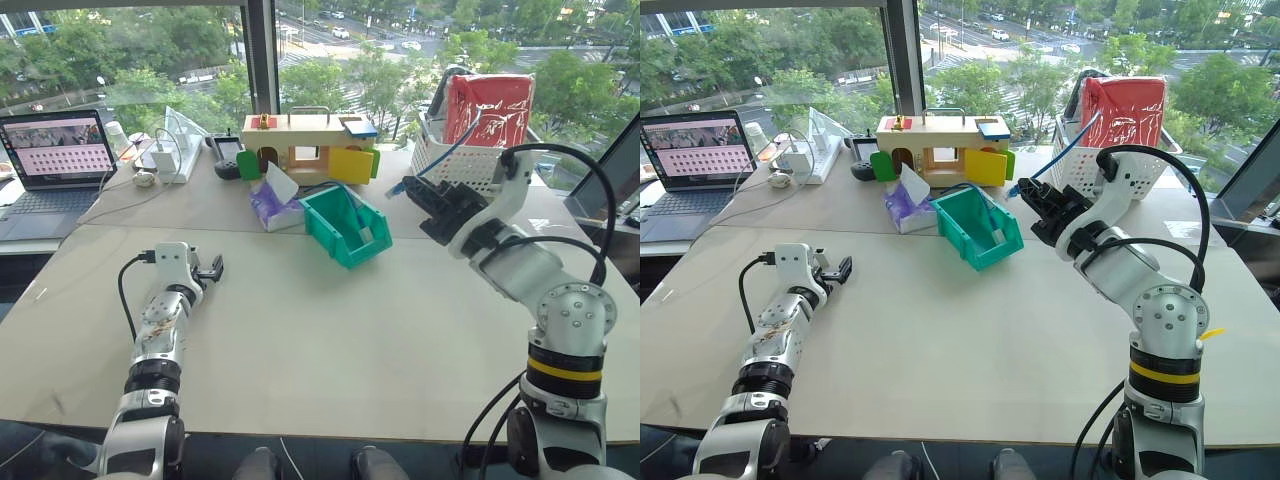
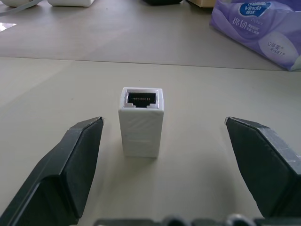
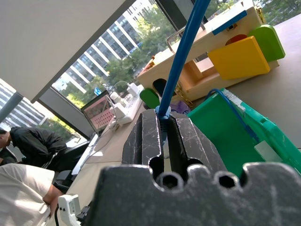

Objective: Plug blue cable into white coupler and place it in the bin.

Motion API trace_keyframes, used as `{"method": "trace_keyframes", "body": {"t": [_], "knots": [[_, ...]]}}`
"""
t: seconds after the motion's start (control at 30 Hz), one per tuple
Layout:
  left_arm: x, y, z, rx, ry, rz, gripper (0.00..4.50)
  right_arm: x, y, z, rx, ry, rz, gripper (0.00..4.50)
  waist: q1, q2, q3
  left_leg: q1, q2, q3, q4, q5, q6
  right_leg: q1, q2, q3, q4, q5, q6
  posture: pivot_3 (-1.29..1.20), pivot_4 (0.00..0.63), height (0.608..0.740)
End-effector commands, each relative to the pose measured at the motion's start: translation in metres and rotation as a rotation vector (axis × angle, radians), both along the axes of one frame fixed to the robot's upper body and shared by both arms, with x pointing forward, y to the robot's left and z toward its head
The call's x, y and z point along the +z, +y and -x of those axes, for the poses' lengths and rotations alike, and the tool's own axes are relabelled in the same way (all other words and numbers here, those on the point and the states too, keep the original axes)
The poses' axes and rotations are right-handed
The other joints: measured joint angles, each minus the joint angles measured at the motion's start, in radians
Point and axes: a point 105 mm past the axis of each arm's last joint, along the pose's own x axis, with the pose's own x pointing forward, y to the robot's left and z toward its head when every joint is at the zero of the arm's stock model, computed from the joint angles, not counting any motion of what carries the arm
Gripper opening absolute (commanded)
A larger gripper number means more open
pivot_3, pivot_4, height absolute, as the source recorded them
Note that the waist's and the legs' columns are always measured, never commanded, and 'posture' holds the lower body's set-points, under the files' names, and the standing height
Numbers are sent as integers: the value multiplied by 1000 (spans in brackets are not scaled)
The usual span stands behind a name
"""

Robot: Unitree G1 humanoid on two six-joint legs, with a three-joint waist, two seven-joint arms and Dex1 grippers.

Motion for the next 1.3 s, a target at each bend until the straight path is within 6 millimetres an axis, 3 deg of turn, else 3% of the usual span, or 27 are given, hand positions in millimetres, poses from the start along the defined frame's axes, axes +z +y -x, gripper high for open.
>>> {"method": "trace_keyframes", "body": {"t": [0.03, 0.23, 0.3, 0.37, 0.4, 0.47, 0.57, 0.8, 0.97, 1.3], "knots": [[-7, 3, 0, -7, 22, -4, 3013, 9, -1, 7, 0, -40, 7, 0, 0, 0, 0, 0, 0, 0, 0, 0, 0, 0, 0, 0, 0, 0, 0, 0, 150, 737], [-5, -6, 0, -62, 13, -31, 692, 8, -2, 8, -7, -35, 11, 0, 0, 0, 0, 0, 0, 0, 0, 0, 0, 0, 0, 0, 0, 0, 0, 0, 150, 737], [3, -30, -2, -189, -3, -68, 640, 4, -2, 9, -18, -29, 25, 0, 1, 0, 0, 0, 0, 0, 0, 0, 0, 0, 0, 0, 0, 0, 0, 0, 150, 737], [7, -68, 0, -368, 26, 21, 640, -3, -1, 10, -27, -24, 57, 0, 4, 0, 0, 0, 0, 0, 0, 0, 0, 0, 0, 0, 0, 0, 0, 0, 150, 737], [6, -101, 10, -548, 82, 2, 640, -13, 4, 12, -25, -13, 89, 0, 6, 0, 0, -1, -1, 0, 0, 0, 0, 0, -1, -1, -1, 0, 0, 0, 150, 737], [9, -147, 34, -795, 156, -43, 640, -30, 14, 16, -11, 7, 136, 0, 6, 0, 0, -2, -2, -1, 0, 0, 0, 0, -2, -1, -2, 0, 1, 0, 150, 737], [13, -174, 56, -938, 237, -97, 640, -43, 24, 21, 0, 22, 145, 0, -4, 0, 0, -4, -3, -1, 0, 0, 0, -1, -3, -1, -3, 0, 2, 0, 150, 737], [10, -214, 89, -1068, 414, -203, 640, -93, 40, 35, 18, 167, 229, 0, -30, 0, 0, -3, -1, -4, 0, 0, 0, -2, 1, 0, 1, -1, 1, 0, 150, 737], [8, -223, 103, -1099, 478, -185, 640, -130, 52, 46, 74, 295, 254, 0, -29, 0, 0, -2, -2, -4, 0, 0, 0, -1, 0, 1, 0, -1, 1, 0, 150, 737], [2, -233, 112, -1091, 512, -138, 640, -135, 64, 46, 138, 313, 265, 0, -24, 0, 0, -1, -3, -4, 0, 0, 0, 0, 0, 1, 0, -1, 2, 0, 150, 737]]}}
